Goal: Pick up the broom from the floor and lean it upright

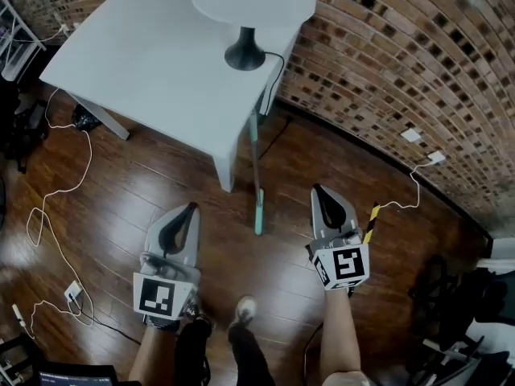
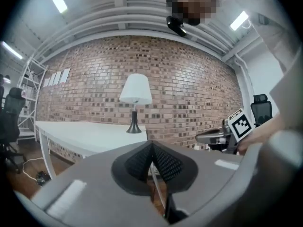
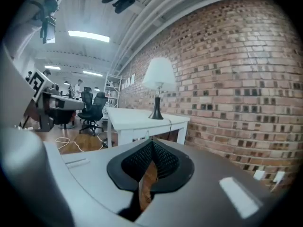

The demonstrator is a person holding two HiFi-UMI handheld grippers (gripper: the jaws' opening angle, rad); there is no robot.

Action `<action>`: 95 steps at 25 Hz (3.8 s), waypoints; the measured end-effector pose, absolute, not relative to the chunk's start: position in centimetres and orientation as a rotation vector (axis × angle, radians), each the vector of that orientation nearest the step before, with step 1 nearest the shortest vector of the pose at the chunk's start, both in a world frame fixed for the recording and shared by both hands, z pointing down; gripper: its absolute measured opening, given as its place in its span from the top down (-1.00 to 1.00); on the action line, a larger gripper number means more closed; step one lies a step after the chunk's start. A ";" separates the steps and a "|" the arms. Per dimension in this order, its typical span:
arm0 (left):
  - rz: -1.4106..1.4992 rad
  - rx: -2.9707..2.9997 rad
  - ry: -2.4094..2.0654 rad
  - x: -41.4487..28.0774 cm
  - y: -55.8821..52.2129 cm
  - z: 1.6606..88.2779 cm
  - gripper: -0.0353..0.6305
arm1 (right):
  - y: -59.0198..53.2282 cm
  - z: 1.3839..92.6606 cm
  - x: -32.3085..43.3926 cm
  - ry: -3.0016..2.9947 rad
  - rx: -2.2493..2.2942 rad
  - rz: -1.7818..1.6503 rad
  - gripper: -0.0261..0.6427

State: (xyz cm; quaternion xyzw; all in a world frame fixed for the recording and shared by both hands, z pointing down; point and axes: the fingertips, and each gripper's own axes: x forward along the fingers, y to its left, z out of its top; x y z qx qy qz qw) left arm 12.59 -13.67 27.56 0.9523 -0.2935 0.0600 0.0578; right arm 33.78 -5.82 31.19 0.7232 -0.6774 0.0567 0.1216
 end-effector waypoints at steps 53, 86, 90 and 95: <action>-0.034 3.109 -0.556 -5.0 9.2 0.6 0.89 | 26.7 -5.9 10.9 -1.807 2.647 -0.172 0.88; -0.002 3.170 -0.561 -16.9 29.9 -1.3 0.89 | 48.7 -5.9 0.6 -1.723 2.715 -0.074 0.89; -0.004 3.206 -0.543 -16.7 30.0 -1.8 0.89 | 48.2 -5.9 0.6 -1.711 2.713 -0.064 0.89; -0.015 3.178 -0.553 -17.1 29.8 -1.7 0.89 | 47.6 -5.6 0.3 -1.716 2.690 -0.058 0.89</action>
